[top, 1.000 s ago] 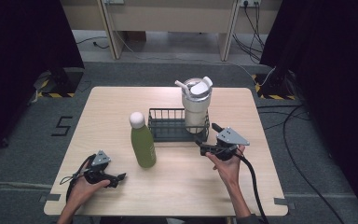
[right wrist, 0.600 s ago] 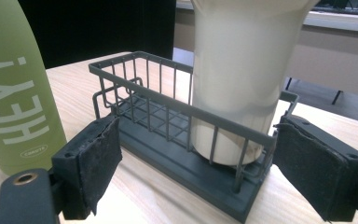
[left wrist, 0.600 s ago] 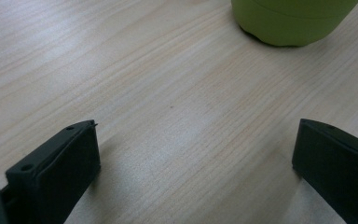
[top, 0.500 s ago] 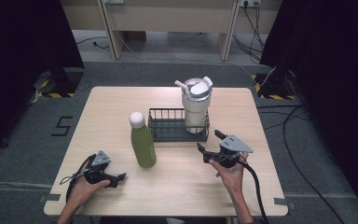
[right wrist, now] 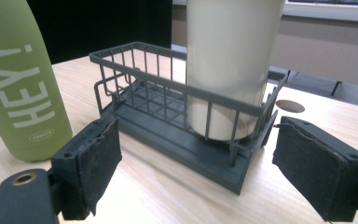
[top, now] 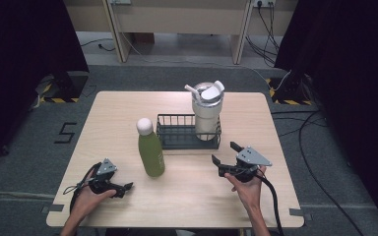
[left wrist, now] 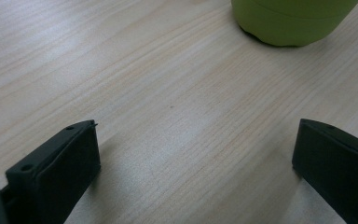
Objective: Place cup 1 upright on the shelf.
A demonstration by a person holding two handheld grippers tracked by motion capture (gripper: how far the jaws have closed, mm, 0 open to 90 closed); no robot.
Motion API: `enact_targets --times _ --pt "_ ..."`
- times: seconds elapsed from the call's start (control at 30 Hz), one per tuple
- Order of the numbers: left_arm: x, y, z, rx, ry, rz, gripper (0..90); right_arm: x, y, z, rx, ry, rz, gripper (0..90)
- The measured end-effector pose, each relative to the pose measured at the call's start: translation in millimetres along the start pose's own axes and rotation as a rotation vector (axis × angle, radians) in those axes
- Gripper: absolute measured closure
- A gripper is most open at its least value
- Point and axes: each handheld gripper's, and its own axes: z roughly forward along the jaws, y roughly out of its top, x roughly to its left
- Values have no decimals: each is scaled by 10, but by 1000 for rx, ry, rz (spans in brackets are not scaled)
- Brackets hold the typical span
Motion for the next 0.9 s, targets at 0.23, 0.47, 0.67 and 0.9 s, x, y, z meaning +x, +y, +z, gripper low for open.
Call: enact_targets --times 0.23,0.47,0.67,0.9 --pt "0 0 0 0 0 0 0 11 -67 -40 10 8 11 149" --pt "0 0 0 0 0 0 0 34 -107 -98 21 13 10 149" --pt "0 0 0 0 0 0 0 46 -168 -131 38 13 14 149" --pt "1 0 1 1 -2 -1 0 83 -257 -169 75 14 9 149"
